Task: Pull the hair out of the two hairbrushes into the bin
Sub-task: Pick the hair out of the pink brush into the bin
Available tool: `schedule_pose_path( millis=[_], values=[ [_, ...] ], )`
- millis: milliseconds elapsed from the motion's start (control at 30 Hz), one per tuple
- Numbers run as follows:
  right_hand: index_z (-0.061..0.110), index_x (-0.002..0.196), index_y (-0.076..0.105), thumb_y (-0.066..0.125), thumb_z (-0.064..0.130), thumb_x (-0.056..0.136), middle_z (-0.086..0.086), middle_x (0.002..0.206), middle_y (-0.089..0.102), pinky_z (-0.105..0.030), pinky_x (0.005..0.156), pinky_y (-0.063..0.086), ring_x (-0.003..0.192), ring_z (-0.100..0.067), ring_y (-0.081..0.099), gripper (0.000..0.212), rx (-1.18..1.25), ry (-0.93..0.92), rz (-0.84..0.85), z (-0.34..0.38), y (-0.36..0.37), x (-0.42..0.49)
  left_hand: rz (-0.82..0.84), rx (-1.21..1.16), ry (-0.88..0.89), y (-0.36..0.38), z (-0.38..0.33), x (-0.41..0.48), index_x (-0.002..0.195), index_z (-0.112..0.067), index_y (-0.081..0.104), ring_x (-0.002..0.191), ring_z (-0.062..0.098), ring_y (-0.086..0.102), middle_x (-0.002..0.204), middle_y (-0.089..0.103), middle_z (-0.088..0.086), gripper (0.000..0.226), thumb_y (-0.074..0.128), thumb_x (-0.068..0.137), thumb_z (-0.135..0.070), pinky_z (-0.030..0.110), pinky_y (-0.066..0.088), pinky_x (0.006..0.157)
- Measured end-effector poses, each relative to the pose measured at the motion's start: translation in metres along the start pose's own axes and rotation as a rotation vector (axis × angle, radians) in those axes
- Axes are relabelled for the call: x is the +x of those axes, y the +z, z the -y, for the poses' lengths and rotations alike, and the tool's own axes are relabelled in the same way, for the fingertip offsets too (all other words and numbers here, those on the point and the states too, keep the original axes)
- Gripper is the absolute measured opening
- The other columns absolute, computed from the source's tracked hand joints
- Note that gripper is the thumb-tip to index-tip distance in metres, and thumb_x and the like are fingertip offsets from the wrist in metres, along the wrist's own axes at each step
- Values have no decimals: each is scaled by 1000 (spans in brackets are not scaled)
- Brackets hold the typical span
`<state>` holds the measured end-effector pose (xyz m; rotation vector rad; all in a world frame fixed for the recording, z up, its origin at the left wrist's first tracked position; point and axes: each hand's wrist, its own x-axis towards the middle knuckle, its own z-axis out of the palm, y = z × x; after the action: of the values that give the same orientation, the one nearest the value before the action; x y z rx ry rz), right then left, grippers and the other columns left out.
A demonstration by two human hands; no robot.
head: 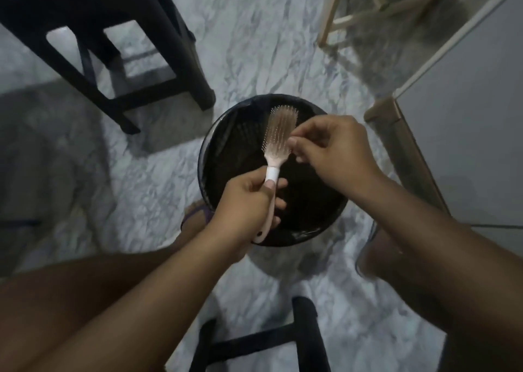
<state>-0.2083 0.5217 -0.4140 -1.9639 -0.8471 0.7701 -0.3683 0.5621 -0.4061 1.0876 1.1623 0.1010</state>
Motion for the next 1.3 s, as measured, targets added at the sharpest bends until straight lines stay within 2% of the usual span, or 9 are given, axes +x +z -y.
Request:
schedule_pose_path(
  millis=[167, 367, 600, 667, 767, 933, 1000, 1133, 1300],
  values=[
    [9, 87, 74, 73, 10, 89, -6, 73, 75, -43, 73, 63, 67, -21, 74, 2, 83, 27, 62, 1, -1, -2, -78, 83, 27, -17, 12, 8, 116, -41, 63, 76, 14, 57, 108, 70, -1, 33, 47, 104, -14, 34, 51, 67],
    [8, 88, 73, 72, 8, 90, -3, 74, 73, -34, 71, 63, 66, -16, 72, 3, 114, -102, 131, 21, -17, -18, -170, 11, -85, -26, 28, 12, 125, -19, 67, 78, 18, 57, 91, 65, 4, 28, 48, 104, -18, 32, 50, 62],
    [5, 94, 64, 66, 3, 94, -6, 84, 67, -25, 68, 55, 74, -15, 67, 4, 141, -457, -257, 36, -40, -30, -148, -74, -45, -17, 14, 14, 129, -14, 63, 77, 18, 56, 89, 62, 1, 30, 45, 105, -18, 26, 52, 59],
    [8, 100, 62, 64, 7, 95, -5, 94, 66, -27, 73, 55, 85, -17, 67, 5, -34, -376, -211, 23, -40, -22, -154, -81, -20, -19, 13, 13, 129, -15, 63, 78, 18, 57, 90, 64, -1, 30, 46, 105, -18, 27, 52, 60],
    [17, 134, 49, 61, 10, 90, -3, 131, 55, -25, 87, 49, 112, -17, 61, 46, -378, -30, 129, 0, -28, -11, -144, -83, 16, -22, 12, 12, 128, -17, 63, 79, 17, 58, 98, 68, 0, 29, 47, 105, -17, 29, 53, 64],
    [33, 155, 23, 74, 35, 87, -2, 153, 40, -34, 101, 52, 120, -14, 61, 85, 40, 63, 154, 15, 8, -6, -102, -72, 71, -25, 18, 9, 132, -23, 60, 78, 13, 60, 111, 73, -5, 31, 50, 103, -17, 33, 53, 68],
    [32, 153, 34, 77, 36, 86, 4, 139, 55, -26, 94, 56, 108, -7, 68, 79, 114, 43, 121, 20, 19, -1, -79, -52, 95, -26, 20, 9, 132, -24, 59, 78, 14, 60, 111, 74, -5, 32, 50, 103, -15, 34, 53, 68],
    [12, 105, 79, 76, 17, 88, -1, 83, 77, -35, 68, 63, 67, -9, 74, 18, 47, -115, -52, 15, 21, 13, -84, -67, 107, -30, 23, 11, 132, -22, 58, 75, 12, 59, 109, 72, -6, 31, 50, 103, -14, 33, 52, 65],
    [7, 97, 78, 74, 11, 89, -6, 81, 76, -37, 66, 62, 66, -13, 73, 10, 127, -377, -153, 29, 18, 18, -88, -124, 53, -38, 26, 14, 126, -17, 61, 75, 15, 58, 103, 68, 2, 25, 49, 104, -15, 30, 51, 61]
  ],
)
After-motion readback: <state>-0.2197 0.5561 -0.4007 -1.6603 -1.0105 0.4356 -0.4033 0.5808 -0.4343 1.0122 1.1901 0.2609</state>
